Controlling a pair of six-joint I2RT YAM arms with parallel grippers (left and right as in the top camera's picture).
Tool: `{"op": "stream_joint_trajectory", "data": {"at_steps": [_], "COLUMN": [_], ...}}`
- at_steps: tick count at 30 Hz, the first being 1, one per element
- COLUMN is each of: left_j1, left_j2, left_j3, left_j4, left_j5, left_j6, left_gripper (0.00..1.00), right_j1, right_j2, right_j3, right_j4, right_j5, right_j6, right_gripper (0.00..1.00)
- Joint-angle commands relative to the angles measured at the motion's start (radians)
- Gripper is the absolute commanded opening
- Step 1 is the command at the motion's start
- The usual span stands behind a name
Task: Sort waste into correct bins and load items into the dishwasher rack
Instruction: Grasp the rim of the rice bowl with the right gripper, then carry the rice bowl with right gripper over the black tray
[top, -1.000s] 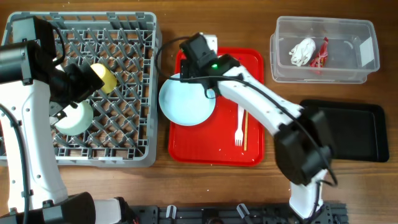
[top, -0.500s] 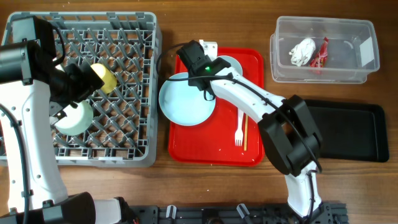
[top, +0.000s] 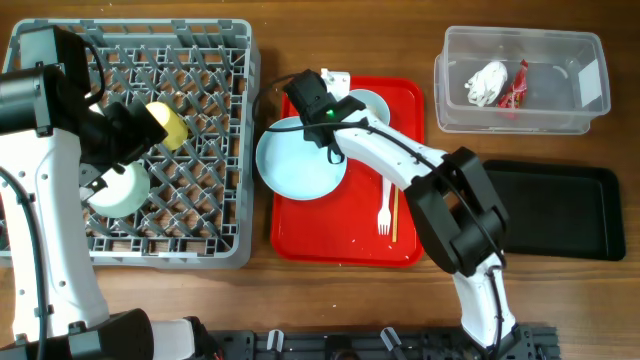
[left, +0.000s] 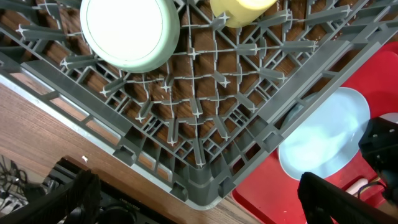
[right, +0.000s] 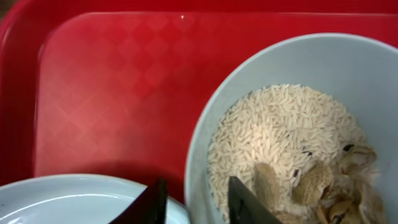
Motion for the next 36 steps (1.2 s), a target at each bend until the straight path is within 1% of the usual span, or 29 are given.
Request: {"op": "stream_joint_trajectory", "data": {"at_steps": [1, 2, 3, 7, 9, 17, 20, 25, 29, 31, 33, 36], "left_j1": [0.004, 0.004, 0.004, 0.004, 0.004, 0.004, 0.004, 0.004, 0.004, 0.004, 0.004, 0.004], "left_j2": [0.000, 0.000, 0.000, 0.000, 0.000, 0.000, 0.000, 0.000, 0.000, 0.000, 0.000, 0.000], "left_j3": [0.000, 0.000, 0.000, 0.000, 0.000, 0.000, 0.000, 0.000, 0.000, 0.000, 0.000, 0.000], "left_j4": [0.001, 0.002, 0.001, 0.001, 0.001, 0.001, 0.001, 0.001, 0.001, 0.002, 0.001, 0.001], "left_j5": [0.008, 0.008, 0.008, 0.008, 0.008, 0.008, 0.008, 0.008, 0.008, 0.008, 0.008, 0.008], "left_j6": [-0.009, -0.009, -0.009, -0.009, -0.009, -0.009, -0.009, -0.009, -0.009, -0.009, -0.009, -0.009], "left_gripper": [1.00, 1.00, 1.00, 1.00, 1.00, 1.00, 1.00, 1.00, 1.00, 1.00, 1.00, 1.00], "right_j1": [0.000, 0.000, 0.000, 0.000, 0.000, 0.000, 0.000, 0.000, -0.003, -0.011, -0.035, -0.093], "right_j2": [0.016, 0.016, 0.016, 0.014, 0.012, -0.036, -0.085, -0.167, -0.231, -0.281, -0.341, -0.402], "right_j3": [0.002, 0.002, 0.002, 0.003, 0.007, 0.007, 0.007, 0.007, 0.007, 0.007, 0.007, 0.007], "right_j4": [0.004, 0.003, 0.002, 0.000, -0.008, -0.063, -0.099, -0.224, -0.296, -0.358, -0.435, -0.486], "right_j5": [0.023, 0.023, 0.023, 0.023, 0.023, 0.023, 0.024, 0.094, 0.094, 0.094, 0.093, 0.070], "right_j6": [0.015, 0.014, 0.014, 0.014, 0.014, 0.014, -0.042, -0.050, 0.008, 0.061, 0.119, 0.134], "right_gripper": [0.25, 0.20, 0.18, 0.17, 0.04, 0.04, 0.04, 0.04, 0.04, 0.04, 0.04, 0.04]}}
